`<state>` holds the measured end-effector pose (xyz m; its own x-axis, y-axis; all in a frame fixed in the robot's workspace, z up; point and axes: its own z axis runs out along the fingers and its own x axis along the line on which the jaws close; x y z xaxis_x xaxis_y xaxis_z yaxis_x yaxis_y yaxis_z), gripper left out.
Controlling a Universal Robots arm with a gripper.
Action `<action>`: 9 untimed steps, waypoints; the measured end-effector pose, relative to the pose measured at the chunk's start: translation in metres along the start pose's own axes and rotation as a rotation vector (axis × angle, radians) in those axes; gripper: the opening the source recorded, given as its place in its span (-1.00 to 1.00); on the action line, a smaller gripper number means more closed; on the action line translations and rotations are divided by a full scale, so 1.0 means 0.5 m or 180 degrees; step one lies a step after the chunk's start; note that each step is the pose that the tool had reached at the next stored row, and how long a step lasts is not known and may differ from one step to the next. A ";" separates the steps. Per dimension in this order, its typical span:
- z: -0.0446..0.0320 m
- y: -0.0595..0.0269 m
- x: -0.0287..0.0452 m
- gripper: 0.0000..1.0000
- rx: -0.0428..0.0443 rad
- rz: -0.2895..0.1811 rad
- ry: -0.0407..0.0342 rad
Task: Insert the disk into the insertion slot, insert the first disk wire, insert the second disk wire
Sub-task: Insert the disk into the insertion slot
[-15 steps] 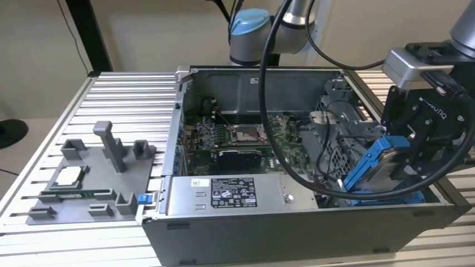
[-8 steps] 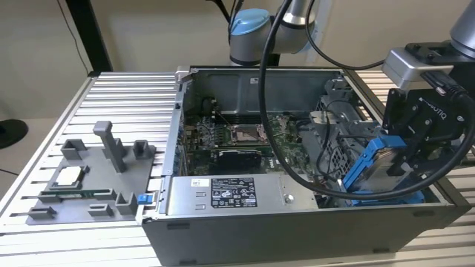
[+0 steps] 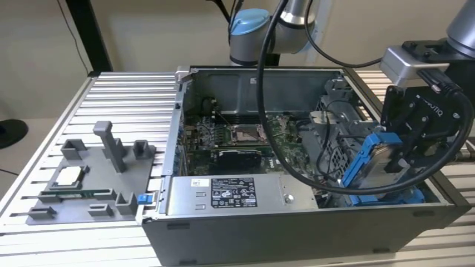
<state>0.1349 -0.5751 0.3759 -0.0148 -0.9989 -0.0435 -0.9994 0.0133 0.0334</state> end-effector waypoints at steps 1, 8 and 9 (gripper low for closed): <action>0.000 0.000 0.000 -1.00 0.0005 -0.0001 -0.0015; 0.000 0.000 0.000 -1.00 0.0005 -0.0002 -0.0018; 0.000 0.000 0.000 -1.00 0.0005 -0.0002 -0.0018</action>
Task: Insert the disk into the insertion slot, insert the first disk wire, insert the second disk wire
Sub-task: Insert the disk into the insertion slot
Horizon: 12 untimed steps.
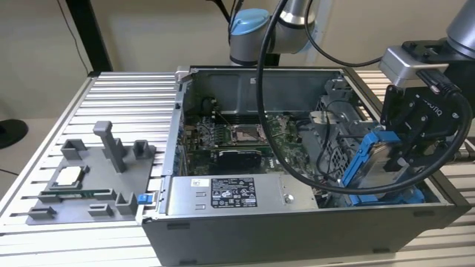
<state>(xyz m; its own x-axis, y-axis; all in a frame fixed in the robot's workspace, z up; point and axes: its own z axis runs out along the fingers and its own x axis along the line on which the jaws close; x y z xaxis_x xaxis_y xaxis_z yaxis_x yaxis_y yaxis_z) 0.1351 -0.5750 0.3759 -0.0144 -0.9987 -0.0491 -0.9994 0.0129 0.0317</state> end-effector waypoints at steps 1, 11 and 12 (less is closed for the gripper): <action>0.000 0.000 0.000 -1.00 0.0000 0.0000 0.0000; 0.000 0.000 0.000 -1.00 0.0000 0.0000 -0.0001; 0.000 0.000 0.000 -1.00 0.0000 0.0000 -0.0001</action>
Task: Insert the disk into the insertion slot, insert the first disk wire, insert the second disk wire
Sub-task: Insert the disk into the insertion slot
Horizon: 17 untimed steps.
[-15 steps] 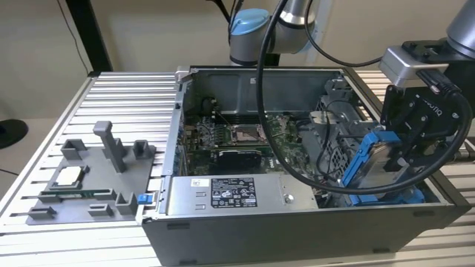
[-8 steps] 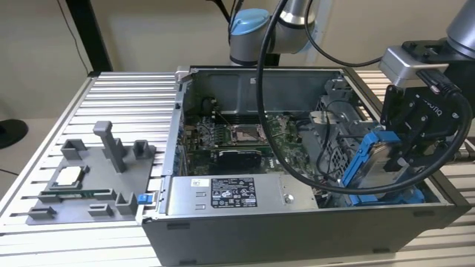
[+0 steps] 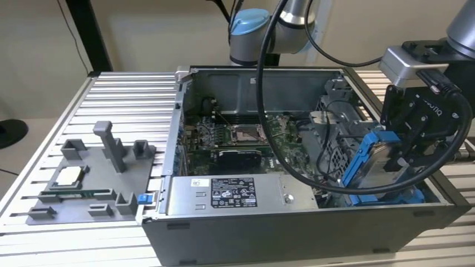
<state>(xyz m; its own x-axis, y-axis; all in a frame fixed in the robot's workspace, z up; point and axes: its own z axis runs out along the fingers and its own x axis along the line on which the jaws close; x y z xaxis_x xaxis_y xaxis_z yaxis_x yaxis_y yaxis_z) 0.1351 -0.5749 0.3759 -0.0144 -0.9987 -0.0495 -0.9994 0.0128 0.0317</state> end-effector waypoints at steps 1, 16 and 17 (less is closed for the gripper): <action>0.000 0.000 0.000 -1.00 0.0000 0.0000 0.0000; 0.000 0.000 0.000 1.00 0.0000 0.0000 -0.0001; 0.000 0.000 0.000 1.00 0.0000 0.0000 -0.0001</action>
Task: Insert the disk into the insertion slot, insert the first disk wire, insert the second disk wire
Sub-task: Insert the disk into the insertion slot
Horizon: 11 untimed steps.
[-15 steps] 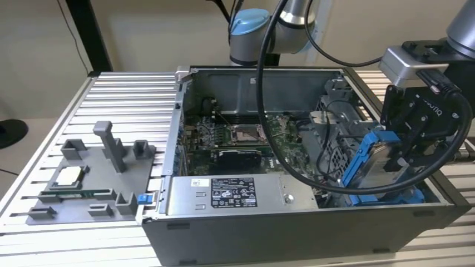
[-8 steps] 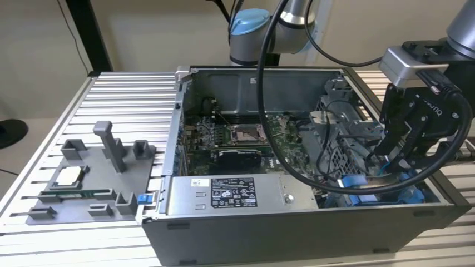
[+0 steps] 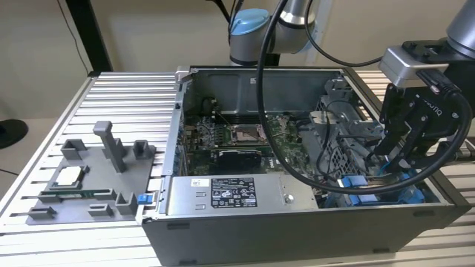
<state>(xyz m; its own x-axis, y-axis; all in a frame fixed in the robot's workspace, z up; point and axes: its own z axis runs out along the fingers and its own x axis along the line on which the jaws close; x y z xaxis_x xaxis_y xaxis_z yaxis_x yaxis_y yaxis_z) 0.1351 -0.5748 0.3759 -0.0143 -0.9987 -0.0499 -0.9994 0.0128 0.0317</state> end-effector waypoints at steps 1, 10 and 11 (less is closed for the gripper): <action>0.000 0.000 0.000 1.00 0.0000 0.0000 0.0000; 0.000 0.000 0.000 1.00 0.0000 0.0000 0.0000; -0.001 0.000 0.000 1.00 0.0000 0.0000 0.0001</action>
<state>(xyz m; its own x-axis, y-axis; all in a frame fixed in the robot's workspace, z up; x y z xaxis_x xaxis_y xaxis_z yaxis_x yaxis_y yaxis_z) 0.1351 -0.5747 0.3766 -0.0144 -0.9987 -0.0497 -0.9994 0.0128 0.0317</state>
